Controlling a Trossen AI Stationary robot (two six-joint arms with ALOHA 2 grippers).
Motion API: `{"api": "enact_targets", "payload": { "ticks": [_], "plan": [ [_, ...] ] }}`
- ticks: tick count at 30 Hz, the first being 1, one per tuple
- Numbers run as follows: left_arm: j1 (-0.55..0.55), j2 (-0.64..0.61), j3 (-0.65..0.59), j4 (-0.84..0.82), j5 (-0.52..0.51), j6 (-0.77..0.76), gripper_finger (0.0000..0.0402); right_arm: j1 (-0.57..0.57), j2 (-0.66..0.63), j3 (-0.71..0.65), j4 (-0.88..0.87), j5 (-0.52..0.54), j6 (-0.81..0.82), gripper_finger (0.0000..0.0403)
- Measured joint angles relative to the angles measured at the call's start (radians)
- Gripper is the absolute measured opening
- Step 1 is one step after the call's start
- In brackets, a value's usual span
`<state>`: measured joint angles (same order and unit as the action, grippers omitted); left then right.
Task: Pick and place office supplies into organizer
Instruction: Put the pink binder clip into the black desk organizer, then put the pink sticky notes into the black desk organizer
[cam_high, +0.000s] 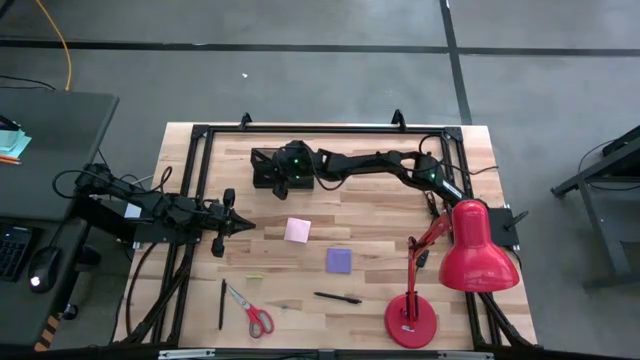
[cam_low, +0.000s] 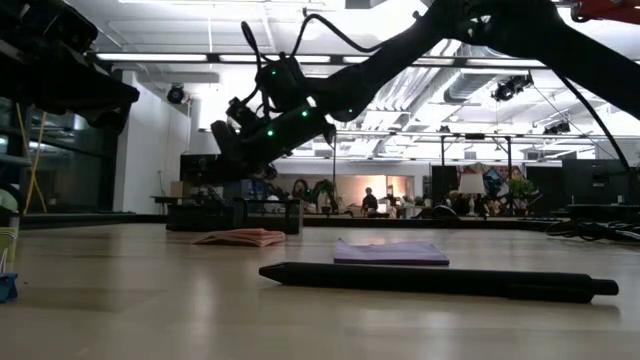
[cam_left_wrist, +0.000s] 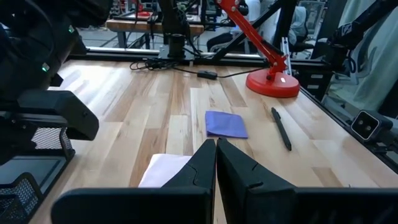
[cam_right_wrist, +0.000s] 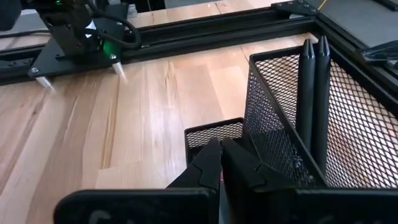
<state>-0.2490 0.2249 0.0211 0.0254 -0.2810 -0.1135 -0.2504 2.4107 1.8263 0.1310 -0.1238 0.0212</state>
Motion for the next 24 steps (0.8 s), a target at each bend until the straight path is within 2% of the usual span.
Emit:
{"api": "enact_targets", "payload": {
  "ticks": [6, 15, 20, 24],
  "plan": [
    [0.0, 0.0, 0.0, 0.0, 0.0, 0.0, 0.0001, -0.005, 0.0, -0.009, -0.01, 0.018, 0.0, 0.0009],
    [0.0, 0.0, 0.0, 0.0, 0.0, 0.0, 0.0001, -0.005, 0.0, -0.009, -0.009, 0.067, 0.0, 0.0063],
    [0.0, 0.0, 0.0, 0.0, 0.0, 0.0, 0.0001, -0.004, 0.0, -0.009, -0.011, 0.06, -0.003, 0.0092],
    [0.0, 0.0, 0.0, 0.0, 0.0, 0.0, 0.0001, -0.004, 0.0, -0.009, -0.008, 0.01, -0.003, 0.0098]
  ]
}}
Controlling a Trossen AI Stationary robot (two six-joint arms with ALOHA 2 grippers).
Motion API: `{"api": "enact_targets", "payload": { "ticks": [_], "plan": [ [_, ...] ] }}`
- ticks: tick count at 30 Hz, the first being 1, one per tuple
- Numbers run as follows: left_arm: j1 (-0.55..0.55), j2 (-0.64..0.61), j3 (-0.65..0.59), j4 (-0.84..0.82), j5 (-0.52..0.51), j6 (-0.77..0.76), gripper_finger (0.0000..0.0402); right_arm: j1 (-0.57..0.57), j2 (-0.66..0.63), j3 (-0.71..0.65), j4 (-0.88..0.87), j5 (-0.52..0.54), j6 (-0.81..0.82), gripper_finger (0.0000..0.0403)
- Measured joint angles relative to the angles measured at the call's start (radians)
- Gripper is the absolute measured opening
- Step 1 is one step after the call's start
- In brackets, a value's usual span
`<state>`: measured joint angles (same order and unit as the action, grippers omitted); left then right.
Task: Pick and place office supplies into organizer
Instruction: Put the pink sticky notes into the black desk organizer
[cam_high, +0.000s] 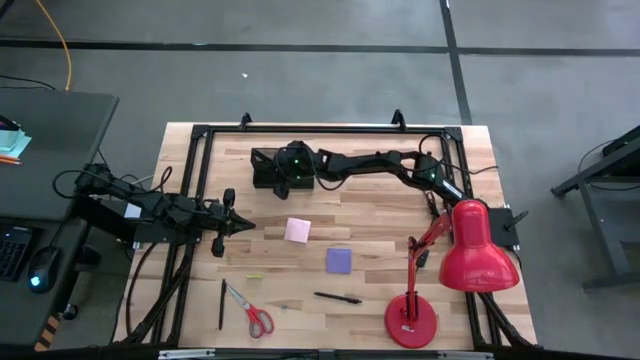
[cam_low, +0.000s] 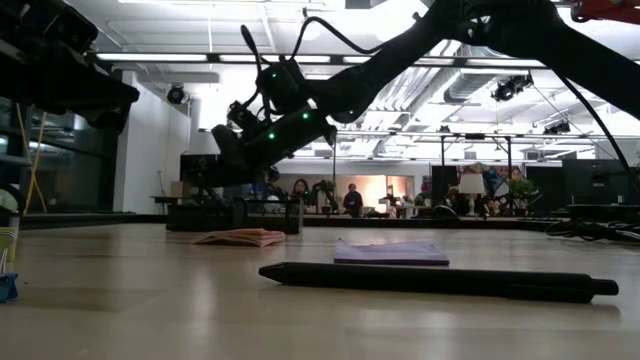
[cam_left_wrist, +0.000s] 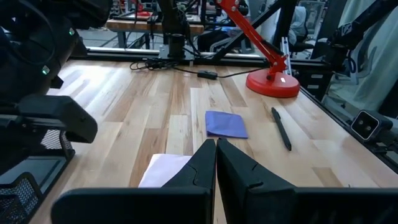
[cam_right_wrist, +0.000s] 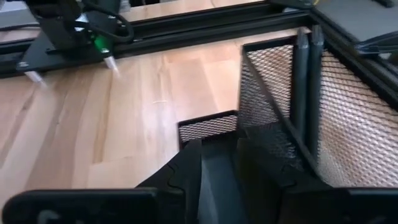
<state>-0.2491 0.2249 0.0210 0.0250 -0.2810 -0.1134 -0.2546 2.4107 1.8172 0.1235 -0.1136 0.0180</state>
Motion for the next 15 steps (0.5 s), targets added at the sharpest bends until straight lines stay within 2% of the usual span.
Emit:
{"api": "enact_targets", "payload": {
  "ticks": [9, 15],
  "plan": [
    [0.0, 0.0, 0.0, 0.0, 0.001, 0.0, 0.0001, 0.04, 0.0, 0.0, -0.005, -0.052, -0.027, 0.0098],
    [0.0, 0.0, 0.0, -0.002, 0.018, 0.0, 0.0001, 0.048, 0.0, 0.0, -0.039, -0.227, -0.038, 0.0098]
  ]
}}
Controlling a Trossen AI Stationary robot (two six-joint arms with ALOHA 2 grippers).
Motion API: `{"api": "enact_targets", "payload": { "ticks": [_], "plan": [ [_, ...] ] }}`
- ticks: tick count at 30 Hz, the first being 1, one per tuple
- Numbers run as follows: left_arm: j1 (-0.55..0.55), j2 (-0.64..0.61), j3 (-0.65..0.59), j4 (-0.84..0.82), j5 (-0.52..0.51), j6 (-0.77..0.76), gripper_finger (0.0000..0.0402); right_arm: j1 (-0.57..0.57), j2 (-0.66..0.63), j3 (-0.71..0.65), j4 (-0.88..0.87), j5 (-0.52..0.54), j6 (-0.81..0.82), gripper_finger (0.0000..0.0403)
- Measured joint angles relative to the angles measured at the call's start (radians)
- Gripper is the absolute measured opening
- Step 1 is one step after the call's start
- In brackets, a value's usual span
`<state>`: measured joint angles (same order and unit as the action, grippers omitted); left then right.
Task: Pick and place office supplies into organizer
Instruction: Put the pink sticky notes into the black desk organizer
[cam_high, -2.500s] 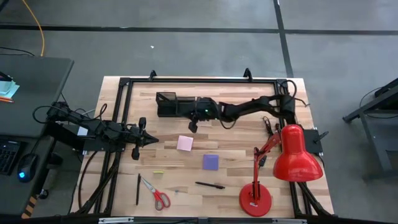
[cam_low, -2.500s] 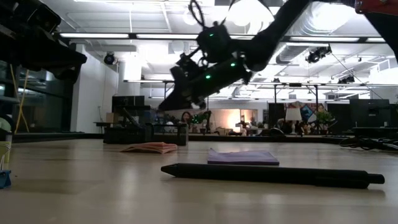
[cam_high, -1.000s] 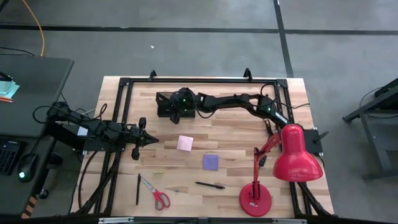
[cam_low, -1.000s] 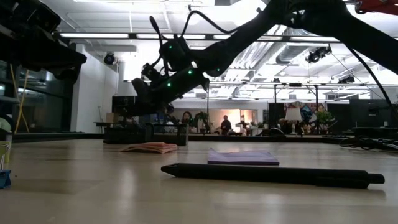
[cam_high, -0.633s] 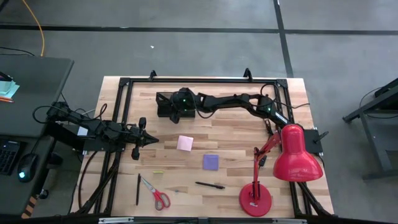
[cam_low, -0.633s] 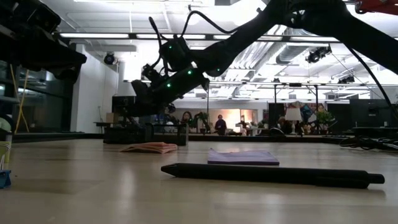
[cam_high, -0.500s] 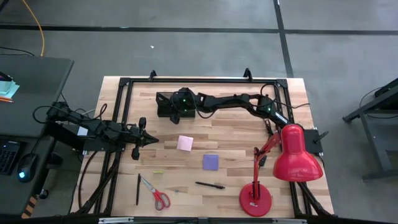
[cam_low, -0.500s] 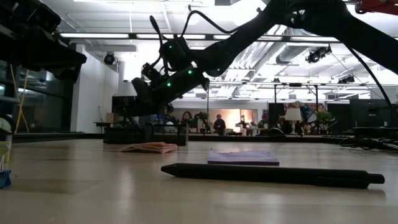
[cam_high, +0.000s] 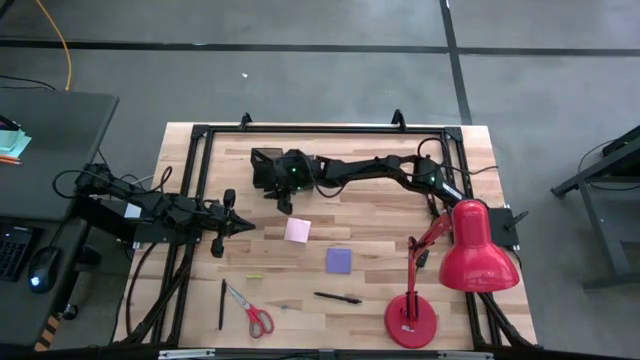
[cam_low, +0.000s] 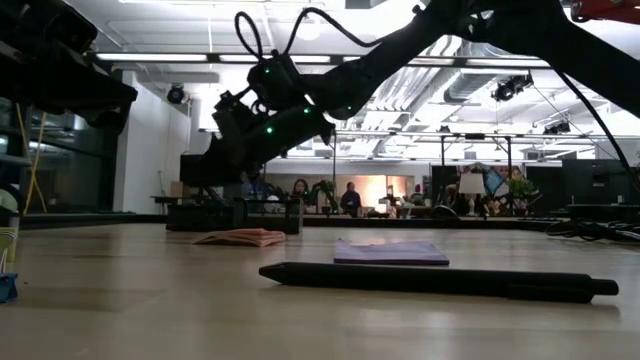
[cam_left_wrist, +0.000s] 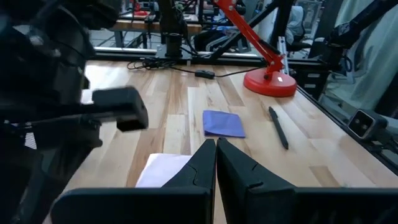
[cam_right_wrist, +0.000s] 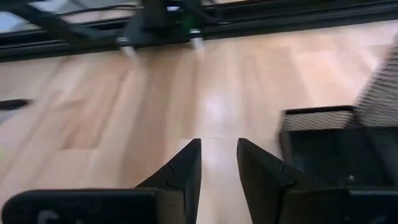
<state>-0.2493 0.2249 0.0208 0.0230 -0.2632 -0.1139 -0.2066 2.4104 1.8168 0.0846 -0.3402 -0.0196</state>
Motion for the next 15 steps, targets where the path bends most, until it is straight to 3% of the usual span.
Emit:
{"api": "enact_targets", "payload": {
  "ticks": [4, 15],
  "plan": [
    [0.0, 0.0, 0.0, -0.005, 0.025, -0.001, 0.0001, 0.021, 0.0, 0.0, -0.012, -0.071, -0.011, 0.0098],
    [0.0, 0.0, 0.0, -0.005, 0.028, -0.002, 0.0001, 0.124, -0.001, -0.001, -0.041, 0.077, -0.062, 0.0098]
  ]
}}
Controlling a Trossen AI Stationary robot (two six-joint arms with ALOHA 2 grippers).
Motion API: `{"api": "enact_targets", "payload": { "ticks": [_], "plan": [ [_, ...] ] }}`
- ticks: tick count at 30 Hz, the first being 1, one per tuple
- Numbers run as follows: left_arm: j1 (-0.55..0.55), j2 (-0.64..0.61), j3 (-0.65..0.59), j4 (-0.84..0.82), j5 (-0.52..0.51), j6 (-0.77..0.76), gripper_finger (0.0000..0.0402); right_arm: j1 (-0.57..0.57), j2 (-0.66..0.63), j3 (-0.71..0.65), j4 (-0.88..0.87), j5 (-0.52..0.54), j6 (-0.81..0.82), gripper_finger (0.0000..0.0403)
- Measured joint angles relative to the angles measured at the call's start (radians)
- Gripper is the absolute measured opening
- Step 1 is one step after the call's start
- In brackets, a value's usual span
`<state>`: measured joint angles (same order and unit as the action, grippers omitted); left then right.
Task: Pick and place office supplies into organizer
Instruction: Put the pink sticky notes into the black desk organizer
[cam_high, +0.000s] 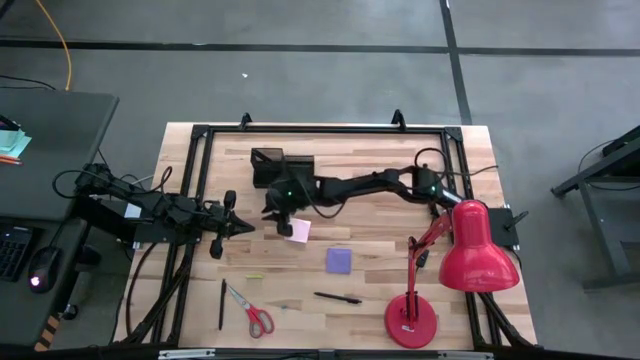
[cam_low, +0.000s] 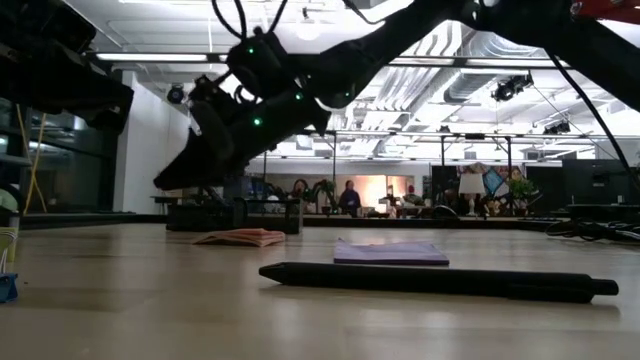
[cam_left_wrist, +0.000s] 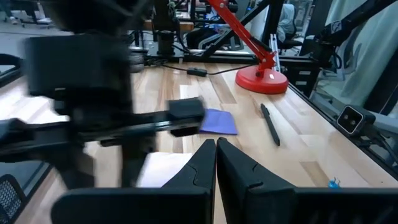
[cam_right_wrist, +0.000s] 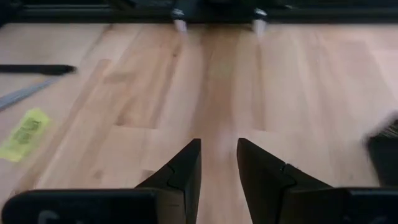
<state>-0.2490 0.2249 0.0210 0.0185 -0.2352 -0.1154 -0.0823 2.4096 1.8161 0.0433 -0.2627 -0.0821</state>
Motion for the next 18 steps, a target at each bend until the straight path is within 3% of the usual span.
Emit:
{"api": "enact_targets", "payload": {
  "ticks": [5, 13, 18],
  "plan": [
    [0.0, 0.0, 0.0, 0.0, 0.0, -0.012, 0.0001, 0.024, 0.007, 0.0, 0.005, 0.018, 0.009, 0.0098],
    [0.0, 0.0, 0.0, 0.002, -0.023, -0.012, 0.0001, 0.024, 0.003, 0.0, -0.176, 0.009, 0.04, 0.0098],
    [0.0, 0.0, 0.0, 0.006, -0.039, -0.013, 0.0001, 0.023, 0.003, 0.0, -0.194, -0.026, 0.02, 0.0099]
  ]
}}
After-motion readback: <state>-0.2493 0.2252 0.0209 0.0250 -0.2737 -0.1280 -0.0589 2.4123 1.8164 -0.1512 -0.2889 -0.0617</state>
